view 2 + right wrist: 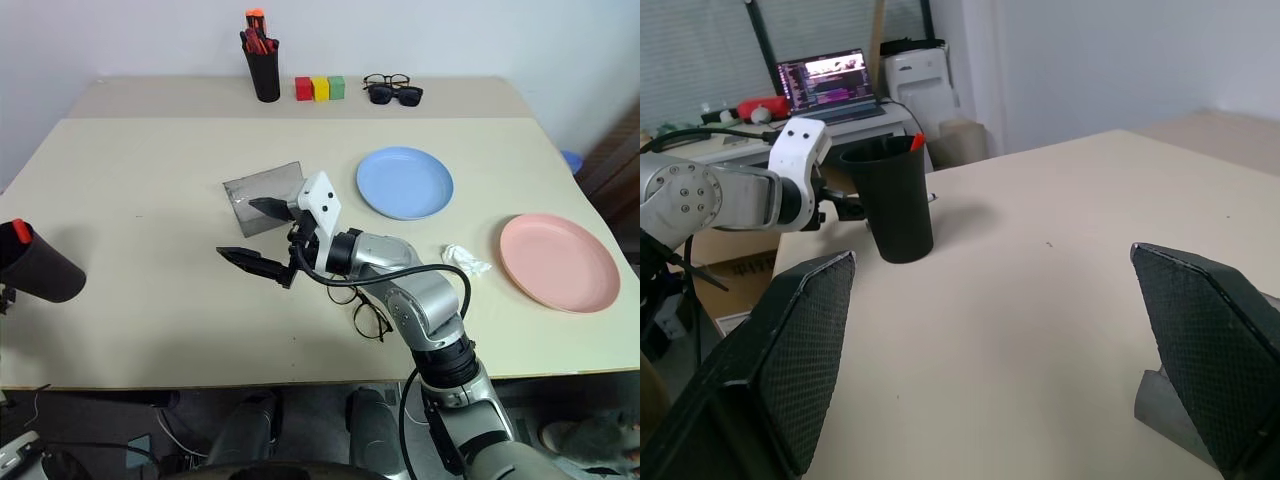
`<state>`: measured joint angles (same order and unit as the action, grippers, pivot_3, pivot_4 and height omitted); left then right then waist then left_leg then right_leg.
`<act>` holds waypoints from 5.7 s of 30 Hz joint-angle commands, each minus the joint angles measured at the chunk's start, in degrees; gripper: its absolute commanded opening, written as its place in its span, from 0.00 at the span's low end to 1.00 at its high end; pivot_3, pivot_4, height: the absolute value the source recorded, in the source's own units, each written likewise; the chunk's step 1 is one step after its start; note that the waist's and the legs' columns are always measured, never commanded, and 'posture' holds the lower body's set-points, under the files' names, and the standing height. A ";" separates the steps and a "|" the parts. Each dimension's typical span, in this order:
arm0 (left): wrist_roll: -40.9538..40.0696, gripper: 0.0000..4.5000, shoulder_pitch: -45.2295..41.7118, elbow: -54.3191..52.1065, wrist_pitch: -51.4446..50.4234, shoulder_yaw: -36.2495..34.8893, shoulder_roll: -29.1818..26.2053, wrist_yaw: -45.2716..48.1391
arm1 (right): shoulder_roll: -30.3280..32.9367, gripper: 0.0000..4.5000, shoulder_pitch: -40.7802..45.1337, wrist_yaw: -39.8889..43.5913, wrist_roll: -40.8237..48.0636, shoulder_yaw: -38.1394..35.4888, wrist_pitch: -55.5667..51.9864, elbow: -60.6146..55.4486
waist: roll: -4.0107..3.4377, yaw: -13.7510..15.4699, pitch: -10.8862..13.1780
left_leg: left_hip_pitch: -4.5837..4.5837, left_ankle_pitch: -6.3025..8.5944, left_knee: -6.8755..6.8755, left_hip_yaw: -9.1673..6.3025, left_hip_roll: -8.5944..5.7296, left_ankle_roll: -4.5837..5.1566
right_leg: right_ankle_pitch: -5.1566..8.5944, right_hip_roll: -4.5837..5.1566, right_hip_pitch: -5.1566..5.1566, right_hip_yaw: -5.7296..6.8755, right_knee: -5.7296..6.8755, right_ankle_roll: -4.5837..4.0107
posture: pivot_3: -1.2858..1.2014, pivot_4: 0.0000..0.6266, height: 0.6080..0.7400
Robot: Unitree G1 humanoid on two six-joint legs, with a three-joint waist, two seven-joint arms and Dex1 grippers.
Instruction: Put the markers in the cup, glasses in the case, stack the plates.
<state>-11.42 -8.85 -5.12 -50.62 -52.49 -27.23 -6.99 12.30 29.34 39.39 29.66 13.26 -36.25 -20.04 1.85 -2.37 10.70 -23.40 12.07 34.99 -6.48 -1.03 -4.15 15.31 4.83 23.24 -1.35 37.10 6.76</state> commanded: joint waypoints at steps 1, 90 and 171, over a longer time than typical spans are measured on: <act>-1.29 0.99 -0.74 0.09 -0.13 2.32 -3.17 3.22 | -0.47 1.00 0.47 -0.15 0.84 -0.03 0.47 -2.42 | -0.01 0.01 0.00 | 0.00 0.00 0.00 0.00 0.00 0.00 | 0.00 0.00 0.00 0.00 0.00 0.00 | 0.52 0.24 1.00; 12.95 0.01 -9.70 -24.81 18.92 10.74 5.49 -9.03 | -1.44 1.00 0.98 0.78 0.88 0.97 1.47 -1.93 | 0.01 0.40 0.03 | -0.05 0.01 -0.02 0.01 -0.02 -0.02 | 0.00 0.00 0.02 -0.01 -0.08 0.01 | 0.52 0.24 1.00; 7.79 0.01 -30.08 17.22 47.22 71.31 -8.71 78.67 | 25.84 1.00 -15.02 -2.19 0.53 -17.71 -10.67 -15.56 | -0.60 0.42 0.48 | -0.19 0.06 0.02 0.05 -0.05 0.15 | 0.06 0.07 0.02 0.01 -0.15 0.07 | 0.52 0.24 1.00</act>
<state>-3.64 -38.44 15.07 -5.72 19.38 -34.65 69.32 37.04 14.85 37.47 27.44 -1.69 -43.77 -31.92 1.25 -1.96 11.19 -23.59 12.13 35.02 -6.41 -1.09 -4.00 15.37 4.92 23.26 -1.34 36.96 6.83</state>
